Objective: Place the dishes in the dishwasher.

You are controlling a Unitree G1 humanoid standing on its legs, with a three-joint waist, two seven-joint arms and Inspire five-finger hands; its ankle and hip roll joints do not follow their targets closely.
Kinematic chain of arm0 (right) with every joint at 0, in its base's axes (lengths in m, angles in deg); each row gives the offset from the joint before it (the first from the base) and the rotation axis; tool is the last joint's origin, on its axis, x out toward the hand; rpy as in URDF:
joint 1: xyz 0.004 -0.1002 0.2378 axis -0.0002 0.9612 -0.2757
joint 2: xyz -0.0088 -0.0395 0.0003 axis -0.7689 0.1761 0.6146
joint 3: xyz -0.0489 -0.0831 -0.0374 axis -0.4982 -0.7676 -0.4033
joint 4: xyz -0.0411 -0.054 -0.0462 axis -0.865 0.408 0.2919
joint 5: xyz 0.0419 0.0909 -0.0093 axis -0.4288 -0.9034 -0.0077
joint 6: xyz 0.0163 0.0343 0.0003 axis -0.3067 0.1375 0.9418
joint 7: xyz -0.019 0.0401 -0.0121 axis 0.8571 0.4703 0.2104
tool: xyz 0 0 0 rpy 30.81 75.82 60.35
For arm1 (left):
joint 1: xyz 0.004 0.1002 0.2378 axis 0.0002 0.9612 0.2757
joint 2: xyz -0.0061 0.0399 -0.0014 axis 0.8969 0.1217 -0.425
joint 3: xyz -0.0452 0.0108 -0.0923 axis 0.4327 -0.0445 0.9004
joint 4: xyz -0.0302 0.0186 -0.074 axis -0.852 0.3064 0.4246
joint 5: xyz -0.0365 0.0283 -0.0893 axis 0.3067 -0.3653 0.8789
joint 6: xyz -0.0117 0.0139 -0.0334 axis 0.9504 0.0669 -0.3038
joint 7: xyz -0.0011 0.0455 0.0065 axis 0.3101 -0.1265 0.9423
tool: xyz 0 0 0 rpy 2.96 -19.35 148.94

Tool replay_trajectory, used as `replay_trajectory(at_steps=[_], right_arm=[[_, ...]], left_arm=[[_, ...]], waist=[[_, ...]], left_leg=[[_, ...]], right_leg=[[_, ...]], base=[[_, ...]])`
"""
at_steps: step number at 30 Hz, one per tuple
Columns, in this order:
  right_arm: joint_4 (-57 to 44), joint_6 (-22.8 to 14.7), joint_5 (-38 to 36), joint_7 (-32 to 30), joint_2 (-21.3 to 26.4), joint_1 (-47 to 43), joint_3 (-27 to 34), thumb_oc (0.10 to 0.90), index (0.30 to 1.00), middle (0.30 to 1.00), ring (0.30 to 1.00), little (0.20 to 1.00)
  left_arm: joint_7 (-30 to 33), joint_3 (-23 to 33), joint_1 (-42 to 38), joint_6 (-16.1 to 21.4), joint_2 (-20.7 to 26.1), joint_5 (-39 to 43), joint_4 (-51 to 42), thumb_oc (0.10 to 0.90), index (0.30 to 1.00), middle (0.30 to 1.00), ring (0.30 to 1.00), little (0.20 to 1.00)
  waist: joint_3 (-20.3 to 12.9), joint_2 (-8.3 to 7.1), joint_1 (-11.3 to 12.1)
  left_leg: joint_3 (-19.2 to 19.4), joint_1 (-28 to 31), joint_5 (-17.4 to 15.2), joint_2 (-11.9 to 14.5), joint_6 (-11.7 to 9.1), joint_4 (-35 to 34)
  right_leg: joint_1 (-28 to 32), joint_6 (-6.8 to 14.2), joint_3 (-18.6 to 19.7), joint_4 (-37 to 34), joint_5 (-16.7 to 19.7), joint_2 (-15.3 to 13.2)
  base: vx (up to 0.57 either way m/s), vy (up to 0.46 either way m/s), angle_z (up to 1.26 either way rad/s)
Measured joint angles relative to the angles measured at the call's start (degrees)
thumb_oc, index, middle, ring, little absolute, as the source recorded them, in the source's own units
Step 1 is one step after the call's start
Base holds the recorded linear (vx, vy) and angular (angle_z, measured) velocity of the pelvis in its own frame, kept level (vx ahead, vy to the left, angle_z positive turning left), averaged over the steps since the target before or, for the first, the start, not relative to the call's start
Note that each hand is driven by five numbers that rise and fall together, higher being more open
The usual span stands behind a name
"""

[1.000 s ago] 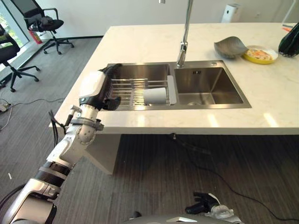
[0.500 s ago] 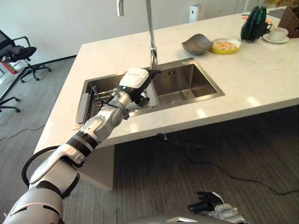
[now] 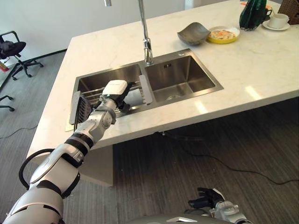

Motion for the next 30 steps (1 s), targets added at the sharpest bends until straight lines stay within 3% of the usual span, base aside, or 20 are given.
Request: replay_trajectory(at_steps=[13,14,17,18,21,29,30], right_arm=[[-0.3,0.4,-1.1,0.9,0.8,-1.9,-0.1,0.800,0.900,0.900,0.900,0.900],[-1.1,-1.4,-1.1,3.2,2.3,-1.1,0.5,0.800,0.900,0.900,0.900,0.900],[-4.6,-1.8,-1.1,4.2,5.3,0.6,2.9,0.800,0.900,0.900,0.900,0.900],[-6.0,-1.2,-1.0,4.3,7.9,2.5,3.4,0.800,0.900,0.900,0.900,0.900],[-3.5,-0.2,-0.9,4.7,8.9,4.6,3.2,0.800,0.900,0.900,0.900,0.900],[1.7,1.3,-1.0,6.7,8.2,7.0,2.0,0.800,0.900,0.900,0.900,0.900],[1.7,1.2,-1.0,6.8,8.0,6.7,2.0,0.800,0.900,0.900,0.900,0.900]], left_arm=[[-2.2,-0.3,-6.3,-1.5,-1.2,6.0,4.9,0.800,0.900,0.900,0.900,0.900],[-2.7,-0.6,-6.7,-0.2,-0.3,7.3,5.9,0.800,0.900,0.900,0.900,0.900],[-3.5,-0.5,-8.1,-0.3,3.4,8.2,6.8,0.800,0.900,0.900,0.900,0.900],[-4.5,-0.5,-10.6,0.2,4.7,8.8,9.3,0.800,0.900,0.900,0.900,0.900],[-4.7,-0.5,-11.4,0.4,4.6,9.2,12.4,0.800,0.900,0.900,0.900,0.900],[-5.7,2.9,-13.6,0.2,4.3,12.7,24.4,0.800,0.900,0.900,0.900,0.900],[-5.9,3.5,-13.6,0.2,4.0,13.7,25.2,0.546,0.519,0.519,0.519,0.519]], waist=[[3.2,0.13,-0.5],[4.0,0.44,-1.0],[5.2,0.85,-1.8],[6.9,0.61,-3.6],[7.6,0.14,-4.0],[9.1,1.47,-4.8],[9.1,1.52,-4.9]], left_leg=[[1.2,-0.9,0.0,-0.1,0.0,0.0],[1.5,-1.0,0.1,-0.3,-0.1,0.0],[1.6,-1.6,0.2,-0.5,-0.2,0.0],[1.4,-2.0,0.2,-0.8,-0.2,0.0],[1.7,-2.4,0.2,-0.8,-0.2,0.0],[2.6,-2.9,0.2,-0.7,-0.3,0.0],[2.6,-2.8,0.3,-0.7,-0.3,0.0]], right_leg=[[-2.3,0.0,1.1,1.4,0.0,-0.2],[-3.4,0.2,1.3,2.6,-0.2,-0.4],[-5.7,0.6,1.4,4.2,-0.5,-1.0],[-6.0,0.6,1.2,4.4,-0.5,-1.3],[-7.0,0.6,1.5,4.7,-0.5,-1.2],[-7.8,0.6,2.5,4.8,-0.5,-1.1],[-7.7,0.6,2.4,4.7,-0.5,-1.1]], base=[[-0.02,0.002,-0.06],[-0.10,0.022,-0.31],[-0.04,0.016,-0.35],[-0.02,0.004,0.04],[-0.01,0.005,-0.05],[0.01,-0.010,-0.07],[0.03,-0.023,0.00]])
